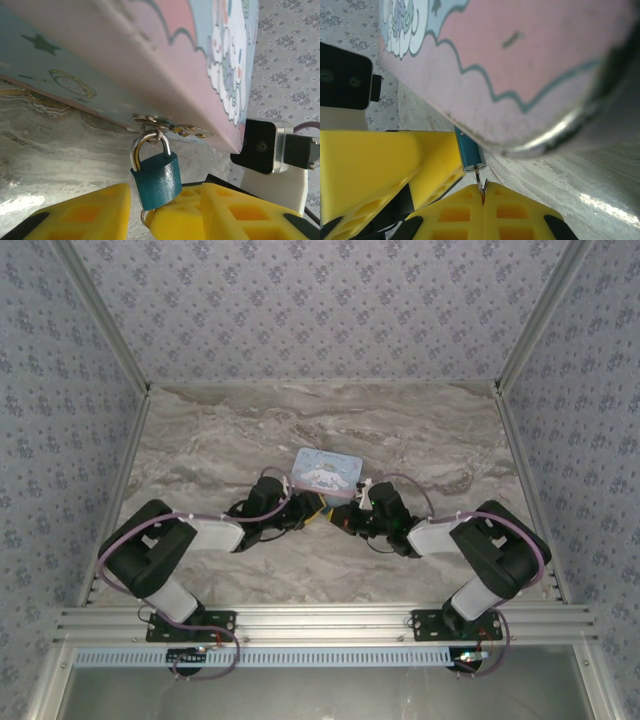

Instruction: Unlock the padlock with the key

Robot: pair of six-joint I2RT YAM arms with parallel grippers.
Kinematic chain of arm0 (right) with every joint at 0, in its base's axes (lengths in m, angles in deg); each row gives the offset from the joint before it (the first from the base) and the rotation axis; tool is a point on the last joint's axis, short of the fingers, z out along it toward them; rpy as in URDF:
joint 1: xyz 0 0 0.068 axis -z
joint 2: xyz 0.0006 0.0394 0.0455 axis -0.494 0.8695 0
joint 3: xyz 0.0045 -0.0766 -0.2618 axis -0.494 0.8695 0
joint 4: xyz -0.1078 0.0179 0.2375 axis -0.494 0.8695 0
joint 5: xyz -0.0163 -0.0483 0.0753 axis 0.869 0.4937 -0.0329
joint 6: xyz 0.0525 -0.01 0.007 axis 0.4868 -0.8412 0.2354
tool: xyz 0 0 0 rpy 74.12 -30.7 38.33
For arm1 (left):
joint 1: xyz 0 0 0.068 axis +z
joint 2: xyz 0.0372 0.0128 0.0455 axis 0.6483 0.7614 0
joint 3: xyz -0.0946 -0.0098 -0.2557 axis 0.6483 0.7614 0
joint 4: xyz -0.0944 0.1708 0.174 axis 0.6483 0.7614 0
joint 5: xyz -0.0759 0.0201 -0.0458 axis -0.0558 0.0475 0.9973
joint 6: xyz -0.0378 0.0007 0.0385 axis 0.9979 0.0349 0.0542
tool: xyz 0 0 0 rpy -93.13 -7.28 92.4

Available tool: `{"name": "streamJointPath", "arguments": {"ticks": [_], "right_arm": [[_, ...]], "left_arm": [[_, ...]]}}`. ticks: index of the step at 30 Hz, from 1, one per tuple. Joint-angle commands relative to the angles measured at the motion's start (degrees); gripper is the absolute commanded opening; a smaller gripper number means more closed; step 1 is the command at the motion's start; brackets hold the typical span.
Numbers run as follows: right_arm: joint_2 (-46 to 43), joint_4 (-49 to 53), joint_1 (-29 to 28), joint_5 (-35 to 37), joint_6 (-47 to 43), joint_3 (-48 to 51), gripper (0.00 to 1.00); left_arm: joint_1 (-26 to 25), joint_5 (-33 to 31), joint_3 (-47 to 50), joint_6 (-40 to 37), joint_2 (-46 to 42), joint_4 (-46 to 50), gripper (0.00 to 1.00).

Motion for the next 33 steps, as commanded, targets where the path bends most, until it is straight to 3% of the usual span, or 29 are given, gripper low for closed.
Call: {"name": "streamJointPath", "arguments": {"ticks": [1, 9, 14, 26, 33], "right_arm": [[-1.93, -0.57, -0.43, 1.02, 1.97, -1.73, 0.0], [-2.08, -0.61, -0.75, 1.12, 3.51, -2.17, 0.0], [-2.74, -0.72, -1.22, 2.27, 4.71, -1.71, 0.0], [-4.35, -0.55, -1.14, 4.1, 6.06, -0.36, 0.0], [-4.48, 1.27, -0.83, 4.09, 3.8, 0.22, 0.22]], "left_arm": [[-0.56, -0.06, 0.25, 1.3, 1.43, -3.97, 0.4], [-1.6, 0.64, -0.17, 4.32, 5.9, -10.02, 0.35], [-2.15, -0.43, 0.52, 6.83, 8.38, -14.81, 0.26], [-2.64, -2.89, 1.14, 7.28, 7.98, -14.53, 0.06], [-2.71, -3.57, 0.95, 6.27, 6.59, -12.53, 0.03]]}}
